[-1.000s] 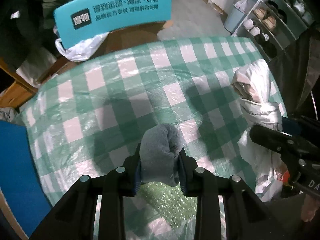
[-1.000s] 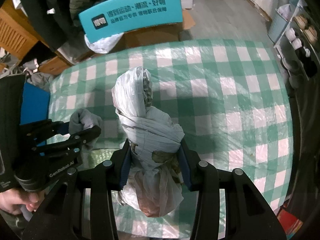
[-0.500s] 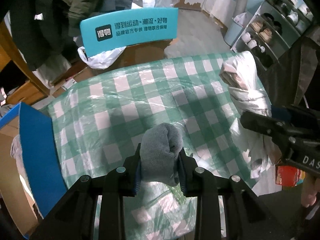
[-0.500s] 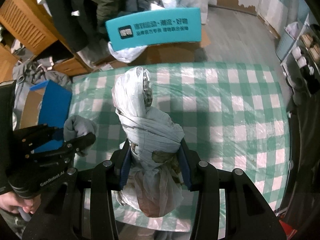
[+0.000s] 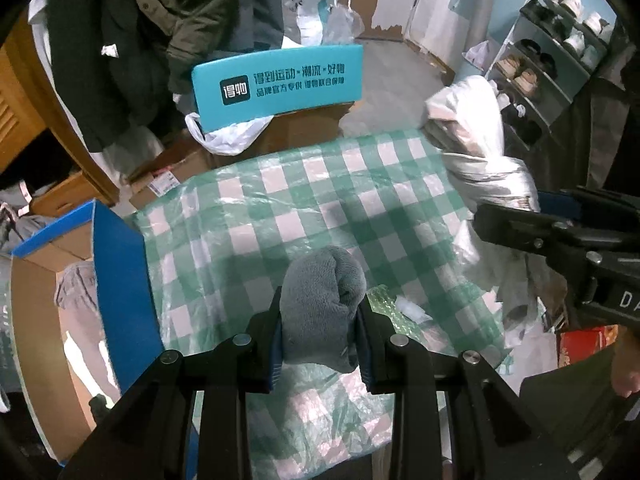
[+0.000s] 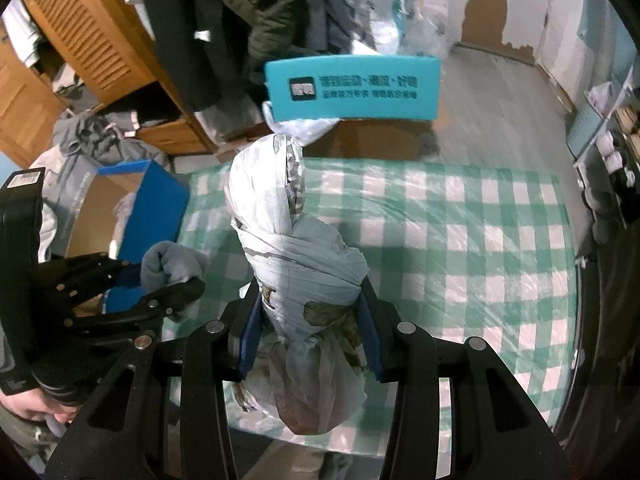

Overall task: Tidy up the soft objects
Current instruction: 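Lift the grey sock and white bag and carry both toward the box, then lower the grey sock and white bag into the box and open both grippers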

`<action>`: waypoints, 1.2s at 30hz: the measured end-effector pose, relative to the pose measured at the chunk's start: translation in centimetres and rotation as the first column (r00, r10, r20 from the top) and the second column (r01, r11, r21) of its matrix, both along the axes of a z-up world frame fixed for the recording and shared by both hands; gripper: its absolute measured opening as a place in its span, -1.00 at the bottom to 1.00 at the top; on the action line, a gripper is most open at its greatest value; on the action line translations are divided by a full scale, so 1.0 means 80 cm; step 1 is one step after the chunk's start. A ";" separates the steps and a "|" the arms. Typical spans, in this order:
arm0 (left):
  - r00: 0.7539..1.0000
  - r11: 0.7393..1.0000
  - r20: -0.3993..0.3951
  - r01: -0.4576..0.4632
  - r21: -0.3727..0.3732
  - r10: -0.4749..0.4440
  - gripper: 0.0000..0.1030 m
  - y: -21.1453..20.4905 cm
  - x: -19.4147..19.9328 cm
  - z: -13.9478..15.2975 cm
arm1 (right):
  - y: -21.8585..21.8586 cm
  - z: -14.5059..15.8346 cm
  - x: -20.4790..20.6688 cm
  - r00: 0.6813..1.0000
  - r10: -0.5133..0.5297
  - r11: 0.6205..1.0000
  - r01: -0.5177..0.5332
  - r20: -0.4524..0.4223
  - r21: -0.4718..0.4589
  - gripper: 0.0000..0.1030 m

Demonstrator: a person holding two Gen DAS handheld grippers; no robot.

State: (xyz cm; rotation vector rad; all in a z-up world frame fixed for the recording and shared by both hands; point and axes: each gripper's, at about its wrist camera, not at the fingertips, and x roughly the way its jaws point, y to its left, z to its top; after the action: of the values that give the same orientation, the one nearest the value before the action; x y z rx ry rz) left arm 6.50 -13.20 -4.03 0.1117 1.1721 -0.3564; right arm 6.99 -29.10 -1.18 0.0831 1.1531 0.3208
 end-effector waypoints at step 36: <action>0.978 0.979 0.045 -0.206 -0.006 0.206 -0.42 0.201 -0.031 0.013 | 0.222 0.019 0.011 0.963 0.268 0.963 -0.268 -0.001 0.035 -0.17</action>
State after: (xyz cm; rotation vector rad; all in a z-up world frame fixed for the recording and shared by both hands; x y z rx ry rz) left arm 4.05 2.86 -2.97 -0.0034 1.1264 -0.1711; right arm 7.86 -11.37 0.31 -0.0430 1.1661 0.5809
